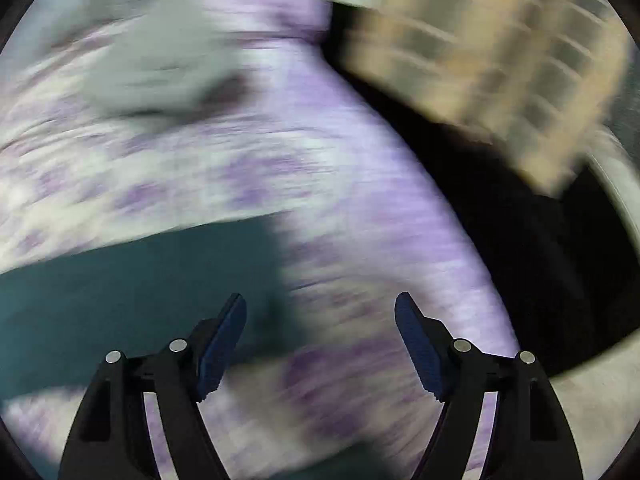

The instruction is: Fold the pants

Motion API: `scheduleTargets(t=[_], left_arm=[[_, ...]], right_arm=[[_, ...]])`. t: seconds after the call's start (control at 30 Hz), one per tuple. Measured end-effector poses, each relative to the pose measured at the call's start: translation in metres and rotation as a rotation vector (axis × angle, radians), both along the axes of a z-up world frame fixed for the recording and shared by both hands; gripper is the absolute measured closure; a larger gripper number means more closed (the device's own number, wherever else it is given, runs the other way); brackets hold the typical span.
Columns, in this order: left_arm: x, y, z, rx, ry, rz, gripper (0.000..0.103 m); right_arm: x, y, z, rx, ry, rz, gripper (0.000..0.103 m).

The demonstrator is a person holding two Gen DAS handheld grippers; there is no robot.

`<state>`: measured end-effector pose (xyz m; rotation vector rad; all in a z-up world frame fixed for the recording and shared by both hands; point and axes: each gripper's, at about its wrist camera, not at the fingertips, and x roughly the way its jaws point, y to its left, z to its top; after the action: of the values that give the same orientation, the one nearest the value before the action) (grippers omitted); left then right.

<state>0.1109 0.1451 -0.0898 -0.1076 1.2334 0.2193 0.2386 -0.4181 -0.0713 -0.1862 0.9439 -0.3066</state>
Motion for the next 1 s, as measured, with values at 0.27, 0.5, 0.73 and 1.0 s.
scheduleTargets(t=[0.27, 0.5, 0.73, 1.0], left_arm=[[-0.041, 0.043, -0.001, -0.093, 0.006, 0.118, 0.047], [-0.057, 0.047, -0.017, -0.236, 0.022, 0.178, 0.048], [-0.042, 0.044, -0.028, -0.254, 0.033, 0.204, 0.098], [-0.040, 0.019, -0.013, -0.080, 0.021, 0.135, 0.099]], right_arm=[[-0.090, 0.064, -0.035, 0.221, 0.152, 0.076, 0.025], [-0.140, 0.081, -0.031, 0.294, 0.157, 0.063, 0.023], [-0.176, 0.052, -0.017, 0.276, 0.094, -0.035, 0.016], [-0.210, -0.055, -0.035, 0.537, -0.024, -0.462, 0.015]])
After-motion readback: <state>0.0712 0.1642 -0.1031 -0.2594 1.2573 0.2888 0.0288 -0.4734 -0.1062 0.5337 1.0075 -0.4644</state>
